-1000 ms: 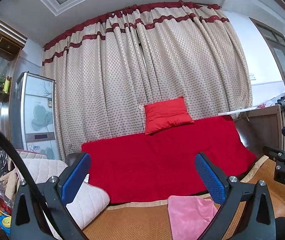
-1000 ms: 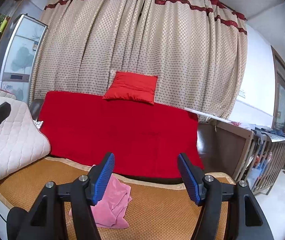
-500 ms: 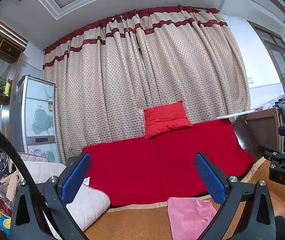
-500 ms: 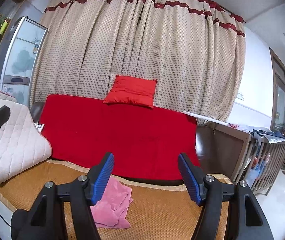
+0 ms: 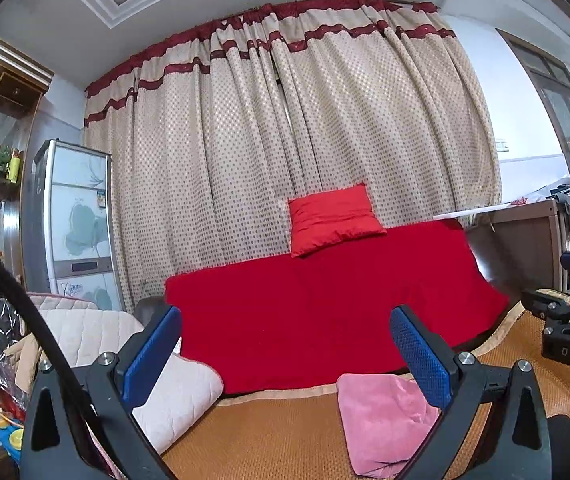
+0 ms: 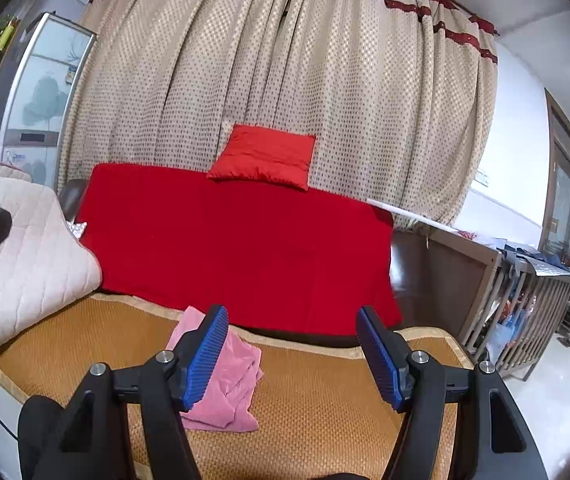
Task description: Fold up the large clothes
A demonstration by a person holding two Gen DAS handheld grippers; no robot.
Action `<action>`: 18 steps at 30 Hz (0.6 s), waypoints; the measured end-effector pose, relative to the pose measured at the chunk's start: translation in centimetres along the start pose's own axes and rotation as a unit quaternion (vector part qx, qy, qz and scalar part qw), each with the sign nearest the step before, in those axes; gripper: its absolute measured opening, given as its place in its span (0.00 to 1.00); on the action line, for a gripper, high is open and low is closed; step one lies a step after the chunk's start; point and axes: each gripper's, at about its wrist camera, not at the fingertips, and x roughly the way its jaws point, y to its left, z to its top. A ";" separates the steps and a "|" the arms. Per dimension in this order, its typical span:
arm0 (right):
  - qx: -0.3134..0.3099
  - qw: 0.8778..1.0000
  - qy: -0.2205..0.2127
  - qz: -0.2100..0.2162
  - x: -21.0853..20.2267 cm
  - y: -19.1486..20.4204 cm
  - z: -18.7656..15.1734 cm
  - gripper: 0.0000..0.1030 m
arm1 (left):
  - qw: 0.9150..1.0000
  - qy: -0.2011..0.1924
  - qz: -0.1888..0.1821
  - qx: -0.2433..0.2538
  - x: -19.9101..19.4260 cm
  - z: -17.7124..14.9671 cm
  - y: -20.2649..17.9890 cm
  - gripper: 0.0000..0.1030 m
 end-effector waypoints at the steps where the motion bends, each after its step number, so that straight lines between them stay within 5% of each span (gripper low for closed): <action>1: -0.001 1.000 0.005 0.001 0.2 0.1 -0.2 0.68 | 1.000 0.002 0.001 -0.001 0.1 -0.1 0.1 1.00; 18: -0.009 0.998 0.057 0.012 2.1 1.0 -2.5 0.68 | 0.999 0.038 0.001 -0.007 1.3 -2.4 0.5 1.00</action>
